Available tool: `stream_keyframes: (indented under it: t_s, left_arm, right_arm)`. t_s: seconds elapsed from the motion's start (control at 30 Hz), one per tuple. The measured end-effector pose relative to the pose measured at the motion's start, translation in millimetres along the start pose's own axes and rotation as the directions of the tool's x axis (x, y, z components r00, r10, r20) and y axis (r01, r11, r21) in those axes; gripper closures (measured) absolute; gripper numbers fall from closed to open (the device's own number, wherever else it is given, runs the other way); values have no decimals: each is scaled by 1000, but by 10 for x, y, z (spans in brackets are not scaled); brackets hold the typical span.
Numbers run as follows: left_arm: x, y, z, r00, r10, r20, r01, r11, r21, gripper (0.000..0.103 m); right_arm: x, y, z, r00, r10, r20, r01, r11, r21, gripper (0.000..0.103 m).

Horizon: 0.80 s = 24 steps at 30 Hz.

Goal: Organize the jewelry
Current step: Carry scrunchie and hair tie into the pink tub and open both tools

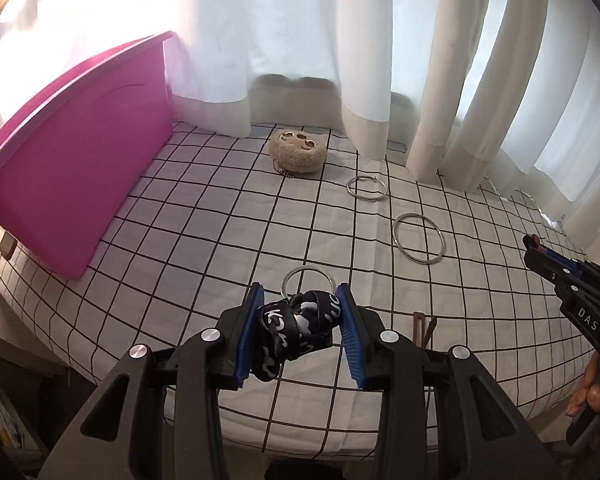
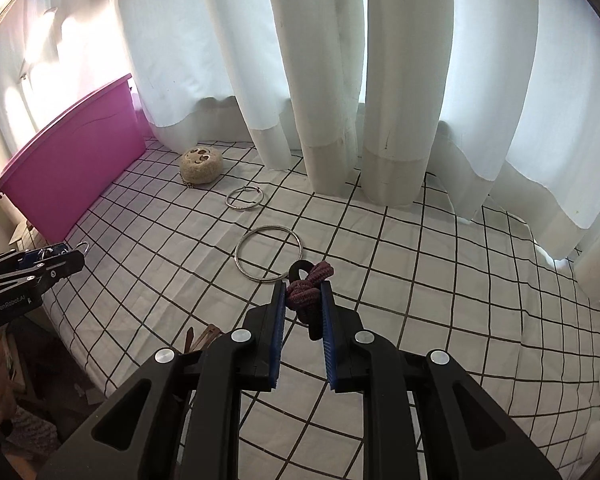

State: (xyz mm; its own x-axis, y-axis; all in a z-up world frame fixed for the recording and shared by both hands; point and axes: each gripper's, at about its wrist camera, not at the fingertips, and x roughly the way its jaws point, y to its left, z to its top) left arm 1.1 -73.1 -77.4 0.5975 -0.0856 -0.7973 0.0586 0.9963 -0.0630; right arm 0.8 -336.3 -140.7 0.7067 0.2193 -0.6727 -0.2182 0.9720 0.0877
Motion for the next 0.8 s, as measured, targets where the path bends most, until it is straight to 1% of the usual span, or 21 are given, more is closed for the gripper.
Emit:
stream_keyframes:
  t_s: [0.13,0.23,0.4,0.53,0.63,0.77,0.8]
  left_arm:
    - [-464,112,171,998,28,52,-25,998,-53,66]
    - [-780,263,305,993,67,102,-57,994,-93,66]
    - [-1130,706,572,977,144,159,-119,980,-158,66]
    - [-1311,1191,807,957,218,193,-177,962,-208,66]
    - [-1365,1613,976,945,253,208,-200,949,-244,66]
    - [-1302,2175,1177,941,274,197,-215,937,-274,66]
    - [-1268,2304,1220,945,279,172,-223,932,-284,66]
  right_arm:
    - [-261,125,273,998,56,33,-55,998,-36,86]
    - [-439,299,531,992,110,69,-105,992,-72,86]
    - [-554,718,1023,971,212,112,-197,971,-136,86]
    - [-505,1149,1424,945,296,142,-270,947,-176,86]
    - [-398,1543,1741,925,346,158,-313,928,-201,86]
    - [-184,2149,2148,905,398,149,-360,904,-230,86]
    - [-123,2299,2256,899,414,141,-375,896,-238,86]
